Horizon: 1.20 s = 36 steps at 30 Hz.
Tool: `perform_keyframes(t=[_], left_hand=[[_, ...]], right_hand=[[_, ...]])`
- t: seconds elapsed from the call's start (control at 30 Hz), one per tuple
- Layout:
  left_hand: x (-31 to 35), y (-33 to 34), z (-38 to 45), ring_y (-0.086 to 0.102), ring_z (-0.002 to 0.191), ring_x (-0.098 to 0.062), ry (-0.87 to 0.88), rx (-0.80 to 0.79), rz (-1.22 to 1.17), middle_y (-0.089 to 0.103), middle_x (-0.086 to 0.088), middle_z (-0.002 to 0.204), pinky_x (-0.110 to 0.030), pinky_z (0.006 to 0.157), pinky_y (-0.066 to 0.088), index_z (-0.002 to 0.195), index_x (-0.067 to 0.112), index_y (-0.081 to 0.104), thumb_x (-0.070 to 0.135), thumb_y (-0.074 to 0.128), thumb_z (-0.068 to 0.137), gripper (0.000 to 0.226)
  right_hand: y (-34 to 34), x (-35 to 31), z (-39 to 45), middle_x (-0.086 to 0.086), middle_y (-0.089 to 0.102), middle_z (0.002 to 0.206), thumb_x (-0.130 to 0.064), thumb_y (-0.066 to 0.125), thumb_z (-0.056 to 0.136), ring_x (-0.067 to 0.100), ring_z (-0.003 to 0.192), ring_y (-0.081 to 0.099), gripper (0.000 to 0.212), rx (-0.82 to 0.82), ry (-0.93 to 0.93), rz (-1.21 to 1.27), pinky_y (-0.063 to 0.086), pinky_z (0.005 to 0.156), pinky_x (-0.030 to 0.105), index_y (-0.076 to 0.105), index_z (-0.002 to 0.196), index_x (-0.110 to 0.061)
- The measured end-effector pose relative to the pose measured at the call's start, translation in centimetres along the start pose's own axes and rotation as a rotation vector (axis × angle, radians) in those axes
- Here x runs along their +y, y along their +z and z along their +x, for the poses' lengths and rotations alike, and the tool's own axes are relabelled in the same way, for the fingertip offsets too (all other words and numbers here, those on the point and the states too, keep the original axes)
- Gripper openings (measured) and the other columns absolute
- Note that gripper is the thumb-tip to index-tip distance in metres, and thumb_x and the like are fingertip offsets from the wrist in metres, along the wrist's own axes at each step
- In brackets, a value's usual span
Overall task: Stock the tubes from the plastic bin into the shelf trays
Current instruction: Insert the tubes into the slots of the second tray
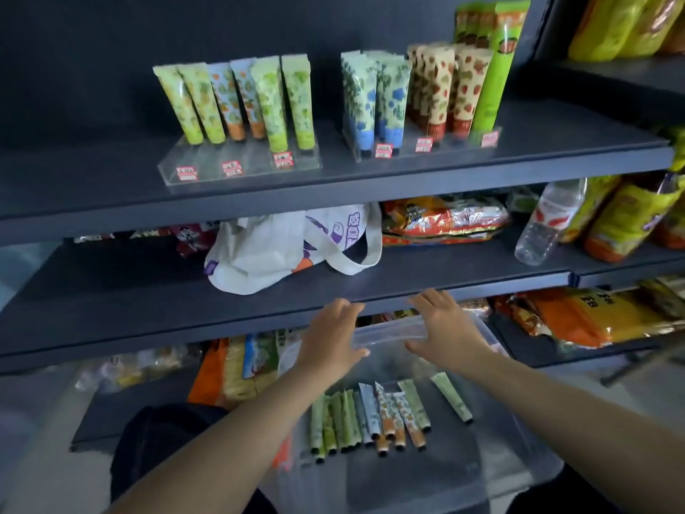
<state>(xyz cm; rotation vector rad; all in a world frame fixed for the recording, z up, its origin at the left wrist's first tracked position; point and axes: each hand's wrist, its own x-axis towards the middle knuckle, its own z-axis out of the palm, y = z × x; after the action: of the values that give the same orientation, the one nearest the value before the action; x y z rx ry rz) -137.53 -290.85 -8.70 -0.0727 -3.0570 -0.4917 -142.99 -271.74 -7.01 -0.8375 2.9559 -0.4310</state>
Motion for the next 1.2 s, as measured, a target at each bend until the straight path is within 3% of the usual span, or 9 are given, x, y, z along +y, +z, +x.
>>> perform_keyframes(t=[0.17,0.43,0.6,0.67,0.73,0.8,0.9,1.03,1.2], left_hand=[[-1.0,6.4,0.0,0.039,0.129,-0.015,-0.253,-0.151,-0.242,0.039,0.001,0.139,-0.026,0.098,0.036,0.138,0.022,0.035,0.035,0.068,0.082,0.067],[-2.2,14.6,0.2,0.052,0.115,-0.02,-0.558,-0.325,-0.413,0.05,-0.005,0.129,-0.028,0.089,0.042,0.132,0.015,0.043,0.028,0.074,0.078,0.064],[-2.7,18.8,0.0,0.058,0.106,-0.022,-0.682,-0.399,-0.454,0.061,-0.006,0.115,-0.027,0.079,0.042,0.118,0.011,0.053,0.025,0.077,0.075,0.051],[-2.6,20.0,0.1,0.063,0.096,-0.025,-0.756,-0.42,-0.501,0.066,-0.009,0.105,-0.03,0.073,0.046,0.11,0.008,0.056,0.019,0.077,0.074,0.043],[-2.3,20.9,0.4,0.066,0.091,-0.026,-0.799,-0.412,-0.52,0.069,-0.01,0.098,-0.031,0.072,0.05,0.104,0.008,0.06,0.013,0.078,0.072,0.036],[-2.1,21.5,0.8,0.067,0.09,-0.025,-0.807,-0.397,-0.534,0.07,-0.008,0.096,-0.032,0.072,0.052,0.103,0.01,0.062,0.012,0.078,0.072,0.034],[-2.0,22.1,1.6,0.065,0.091,-0.024,-0.83,-0.429,-0.526,0.068,-0.004,0.098,-0.029,0.069,0.048,0.102,0.015,0.061,0.014,0.077,0.074,0.032],[-3.4,24.1,1.7,0.067,0.09,-0.025,-0.88,-0.451,-0.587,0.071,-0.01,0.1,-0.042,0.08,0.056,0.098,0.01,0.064,0.011,0.084,0.063,0.04],[-3.1,23.0,2.1,0.066,0.093,-0.024,-0.885,-0.472,-0.676,0.068,-0.011,0.102,-0.029,0.074,0.05,0.114,0.005,0.058,0.005,0.082,0.066,0.053]], right_hand=[[5.9,3.3,-0.3,0.005,0.044,0.135,-0.039,0.07,0.074,0.026,0.129,0.036,0.069,-0.151,0.113,0.066,0.036,0.104,0.035,0.043,0.134,-0.017],[13.8,7.5,-1.1,0.005,0.039,0.136,-0.041,0.063,0.081,0.026,0.131,0.034,0.067,-0.464,0.276,0.141,0.03,0.107,0.03,0.038,0.138,-0.016],[17.2,7.8,-1.5,0.008,0.051,0.128,-0.029,0.069,0.08,0.022,0.117,0.049,0.06,-0.543,0.47,0.323,0.035,0.086,0.024,0.044,0.132,-0.016],[18.5,7.7,-1.6,0.004,0.058,0.113,-0.033,0.071,0.077,0.018,0.101,0.055,0.046,-0.548,0.536,0.376,0.038,0.077,0.022,0.052,0.117,-0.021],[20.1,7.8,-1.8,0.002,0.061,0.115,-0.041,0.071,0.074,0.018,0.103,0.058,0.049,-0.539,0.615,0.393,0.046,0.082,0.026,0.056,0.117,-0.022],[21.3,7.4,-1.6,0.006,0.062,0.114,-0.035,0.066,0.081,0.023,0.107,0.059,0.042,-0.559,0.63,0.41,0.047,0.085,0.03,0.057,0.118,-0.015],[22.3,6.6,-1.3,0.011,0.065,0.102,-0.017,0.054,0.086,0.028,0.096,0.062,0.021,-0.587,0.618,0.475,0.045,0.073,0.028,0.061,0.103,-0.008],[23.0,6.6,-1.2,0.01,0.065,0.105,-0.015,0.049,0.088,0.028,0.096,0.062,0.022,-0.554,0.604,0.441,0.048,0.077,0.03,0.065,0.101,-0.009],[23.2,6.7,-1.2,0.011,0.065,0.105,-0.013,0.052,0.087,0.028,0.098,0.062,0.018,-0.538,0.593,0.448,0.046,0.076,0.027,0.066,0.098,-0.009]])
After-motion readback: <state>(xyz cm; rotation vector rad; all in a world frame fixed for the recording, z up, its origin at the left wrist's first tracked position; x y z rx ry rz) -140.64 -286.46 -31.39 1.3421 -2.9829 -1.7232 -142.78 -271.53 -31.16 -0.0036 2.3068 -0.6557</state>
